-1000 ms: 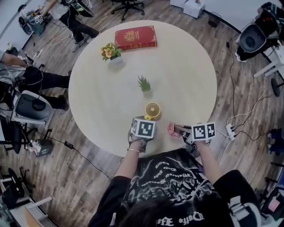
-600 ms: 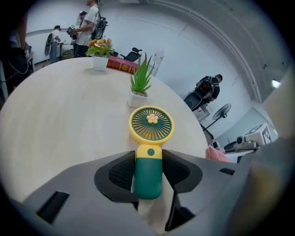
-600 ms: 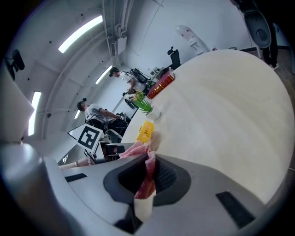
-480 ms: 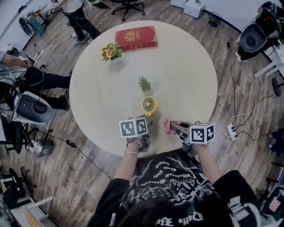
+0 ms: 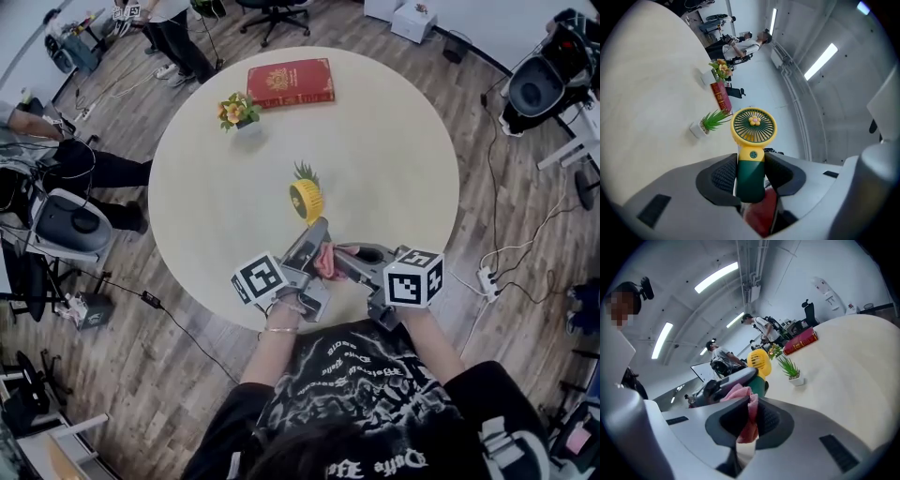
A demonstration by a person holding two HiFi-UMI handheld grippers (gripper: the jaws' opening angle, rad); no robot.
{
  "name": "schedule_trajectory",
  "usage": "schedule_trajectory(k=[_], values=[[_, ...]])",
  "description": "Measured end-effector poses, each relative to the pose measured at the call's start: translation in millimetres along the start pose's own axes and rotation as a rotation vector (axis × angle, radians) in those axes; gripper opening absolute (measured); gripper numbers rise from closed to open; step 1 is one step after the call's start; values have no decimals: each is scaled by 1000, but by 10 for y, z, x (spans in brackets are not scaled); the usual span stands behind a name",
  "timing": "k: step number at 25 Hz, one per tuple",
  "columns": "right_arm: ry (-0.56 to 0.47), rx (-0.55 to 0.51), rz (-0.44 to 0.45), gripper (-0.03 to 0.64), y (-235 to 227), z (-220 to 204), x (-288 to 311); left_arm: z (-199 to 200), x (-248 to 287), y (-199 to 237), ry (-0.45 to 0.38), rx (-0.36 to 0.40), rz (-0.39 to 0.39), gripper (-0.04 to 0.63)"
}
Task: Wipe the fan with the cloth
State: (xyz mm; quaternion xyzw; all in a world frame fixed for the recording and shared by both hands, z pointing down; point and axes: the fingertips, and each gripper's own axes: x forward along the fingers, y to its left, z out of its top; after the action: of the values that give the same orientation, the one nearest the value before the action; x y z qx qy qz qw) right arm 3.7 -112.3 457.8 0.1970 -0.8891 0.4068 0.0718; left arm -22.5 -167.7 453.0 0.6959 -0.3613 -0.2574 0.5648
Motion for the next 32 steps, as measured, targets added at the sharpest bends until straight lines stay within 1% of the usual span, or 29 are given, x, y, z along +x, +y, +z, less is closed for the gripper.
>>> schedule_trajectory(k=[3,5,7,11,14,17,19,21,22,26,29,32], values=[[19,2,-64,32,-80,-26,60,52,-48,-115,-45,-46,-53,198],[17,24,-124,32,-196,-45,57,12,-49,-263,-39,-106,-124,198],[-8,69,-138,31,-257,-32,49,-46,-38,-335,-22,-139,-163,198],[-136,237,-90,31,-251,50,24,-40,-30,-411,-30,-222,-236,198],[-252,325,-83,29,-245,114,-50,-49,-14,-454,-32,-226,-256,196],[-368,363,-70,29,-244,255,-157,-47,-1,-493,-29,-222,-269,196],[-421,330,-44,29,-210,380,-214,-73,7,-527,-14,-220,-278,196],[-455,280,-8,29,-145,497,-248,-95,12,-587,4,-230,-302,198],[-472,267,-4,29,-129,544,-275,-109,15,-626,15,-232,-316,198],[-528,228,36,29,-18,686,-360,-157,27,-768,62,-205,-349,198],[-539,164,33,29,51,752,-409,-158,35,-832,79,-191,-359,198],[-555,62,26,29,173,857,-463,-161,33,-836,75,-188,-350,198]])
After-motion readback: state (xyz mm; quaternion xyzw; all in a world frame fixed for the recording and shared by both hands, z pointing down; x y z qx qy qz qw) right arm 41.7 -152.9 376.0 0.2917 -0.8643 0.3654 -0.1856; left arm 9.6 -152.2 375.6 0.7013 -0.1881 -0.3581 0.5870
